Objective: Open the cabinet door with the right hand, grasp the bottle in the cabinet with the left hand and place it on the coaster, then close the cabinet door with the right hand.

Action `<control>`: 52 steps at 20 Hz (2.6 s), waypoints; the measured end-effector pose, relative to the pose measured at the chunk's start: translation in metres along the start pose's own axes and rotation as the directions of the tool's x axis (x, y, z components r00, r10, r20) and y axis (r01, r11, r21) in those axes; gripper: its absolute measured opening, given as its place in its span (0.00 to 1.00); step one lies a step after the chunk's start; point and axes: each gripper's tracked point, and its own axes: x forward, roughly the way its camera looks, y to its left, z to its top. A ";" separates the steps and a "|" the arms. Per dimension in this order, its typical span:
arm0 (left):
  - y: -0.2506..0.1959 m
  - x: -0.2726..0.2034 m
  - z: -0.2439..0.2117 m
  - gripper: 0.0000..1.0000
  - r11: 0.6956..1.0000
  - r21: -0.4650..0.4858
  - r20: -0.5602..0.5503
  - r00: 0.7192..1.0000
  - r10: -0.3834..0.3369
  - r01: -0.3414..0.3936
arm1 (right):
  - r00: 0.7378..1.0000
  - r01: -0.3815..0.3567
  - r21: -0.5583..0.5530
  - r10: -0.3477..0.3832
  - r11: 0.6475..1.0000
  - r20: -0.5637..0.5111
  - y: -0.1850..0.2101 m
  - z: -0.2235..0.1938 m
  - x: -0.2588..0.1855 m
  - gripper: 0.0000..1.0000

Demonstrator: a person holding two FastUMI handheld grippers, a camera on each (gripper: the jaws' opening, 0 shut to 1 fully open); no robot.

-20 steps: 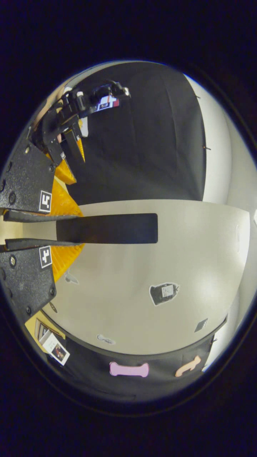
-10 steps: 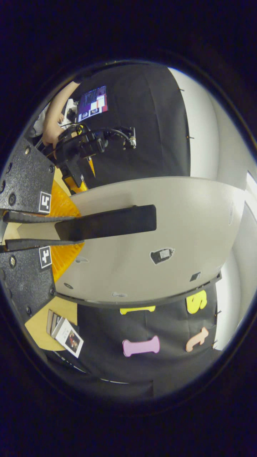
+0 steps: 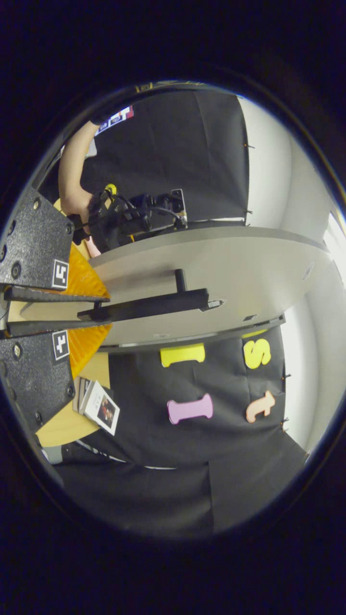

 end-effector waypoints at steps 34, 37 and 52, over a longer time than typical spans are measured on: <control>0.006 0.231 0.014 0.74 0.997 -0.064 -0.057 0.998 0.031 -0.034 | 0.914 0.403 -0.014 -0.402 0.915 0.046 -0.058 0.007 -0.020 0.87; 0.004 0.203 0.014 0.74 0.998 -0.062 -0.085 0.996 0.002 -0.008 | 0.919 0.390 -0.006 -0.389 0.921 0.058 -0.059 0.007 -0.020 0.87; 0.061 -0.003 -0.003 0.70 0.994 0.106 -0.012 1.000 0.027 -0.026 | 0.976 0.216 0.101 -0.217 0.971 -0.002 -0.064 -0.029 -0.008 0.87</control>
